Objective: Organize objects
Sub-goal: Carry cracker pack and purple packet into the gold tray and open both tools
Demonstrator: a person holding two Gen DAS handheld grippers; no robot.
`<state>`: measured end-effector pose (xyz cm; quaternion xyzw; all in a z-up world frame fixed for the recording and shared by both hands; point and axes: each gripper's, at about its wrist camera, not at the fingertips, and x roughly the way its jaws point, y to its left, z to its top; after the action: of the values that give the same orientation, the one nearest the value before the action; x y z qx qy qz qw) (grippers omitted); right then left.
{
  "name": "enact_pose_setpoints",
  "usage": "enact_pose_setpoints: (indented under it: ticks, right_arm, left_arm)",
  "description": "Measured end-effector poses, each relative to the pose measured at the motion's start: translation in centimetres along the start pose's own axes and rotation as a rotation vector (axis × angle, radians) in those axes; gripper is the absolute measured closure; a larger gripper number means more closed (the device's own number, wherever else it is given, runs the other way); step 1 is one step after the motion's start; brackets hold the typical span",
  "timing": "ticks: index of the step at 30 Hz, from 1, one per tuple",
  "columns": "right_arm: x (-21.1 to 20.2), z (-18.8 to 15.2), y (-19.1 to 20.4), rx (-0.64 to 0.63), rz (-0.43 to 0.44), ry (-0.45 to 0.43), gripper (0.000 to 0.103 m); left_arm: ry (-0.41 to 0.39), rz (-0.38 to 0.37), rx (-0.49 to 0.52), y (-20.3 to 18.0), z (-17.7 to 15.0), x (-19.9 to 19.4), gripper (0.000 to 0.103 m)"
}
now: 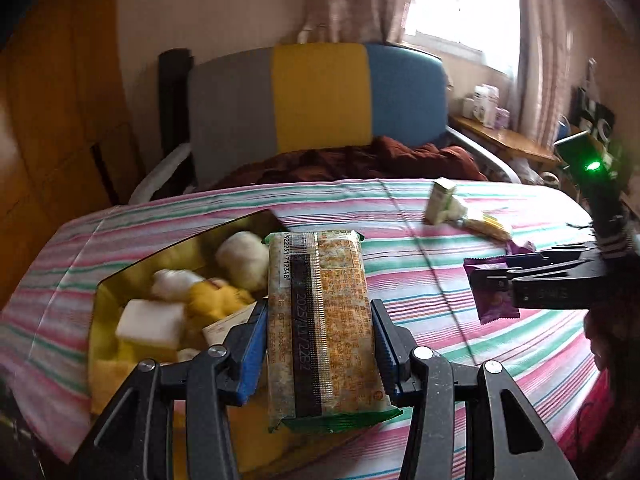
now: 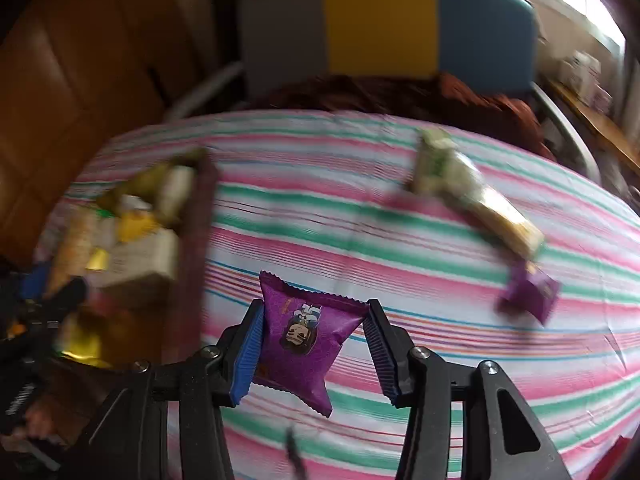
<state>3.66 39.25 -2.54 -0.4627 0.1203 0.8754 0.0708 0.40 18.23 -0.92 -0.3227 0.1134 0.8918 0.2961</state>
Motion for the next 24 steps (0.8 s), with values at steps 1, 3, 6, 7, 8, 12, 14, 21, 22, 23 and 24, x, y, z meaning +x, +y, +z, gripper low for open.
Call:
enact_pose_setpoints:
  ticks: [1,3,6,7,8,12,14,21,22,23,24]
  right_arm:
    - [-0.3,0.2,1.3,-0.017,0.022,-0.013,0.053]
    - [-0.7,0.5,3.5,-0.048,0.06,-0.028,0.053]
    - [-1.0,0.7,7.1,-0.101,0.115,-0.042,0.053]
    - [-1.0,0.7,8.1,-0.117,0.13,-0.044,0.053]
    - [-1.0,0.8,9.1,-0.134,0.146,-0.046,0.053]
    - [-0.3,0.7,12.9,-0.196,0.205,-0.033,0.053]
    - [0.2,0.6,14.3,-0.213,0.225,-0.022,0.053]
    - [1.5,0.2,16.7,-0.25,0.25,0.003,0.053]
    - [1.6,0.1,16.8,-0.25,0.25,0.004,0.052]
    - [1.6,0.0,17.0,-0.249,0.251,0.006,0.051]
    - [1.6,-0.1,17.1,-0.25,0.252,0.01,0.051]
  left_arm:
    - [-0.001,0.012,-0.02,1.1,-0.2,-0.3,0.054]
    - [0.0,0.027,-0.057,2.8,-0.5,-0.6,0.054]
    - [-0.003,0.059,-0.115,5.6,-0.9,-1.4,0.054]
    - [-0.005,0.07,-0.134,6.7,-1.0,-1.7,0.054]
    - [-0.01,0.089,-0.157,8.0,-1.2,-2.1,0.054]
    - [-0.018,0.138,-0.216,11.2,-1.5,-2.8,0.054]
    - [-0.018,0.158,-0.246,12.6,-1.7,-2.9,0.054]
    - [-0.02,0.156,-0.284,14.1,-1.5,-2.7,0.054]
    - [-0.022,0.154,-0.283,14.1,-1.5,-2.8,0.054]
    - [-0.02,0.147,-0.283,14.0,-1.4,-2.7,0.054]
    - [-0.018,0.143,-0.283,13.9,-1.2,-2.4,0.054]
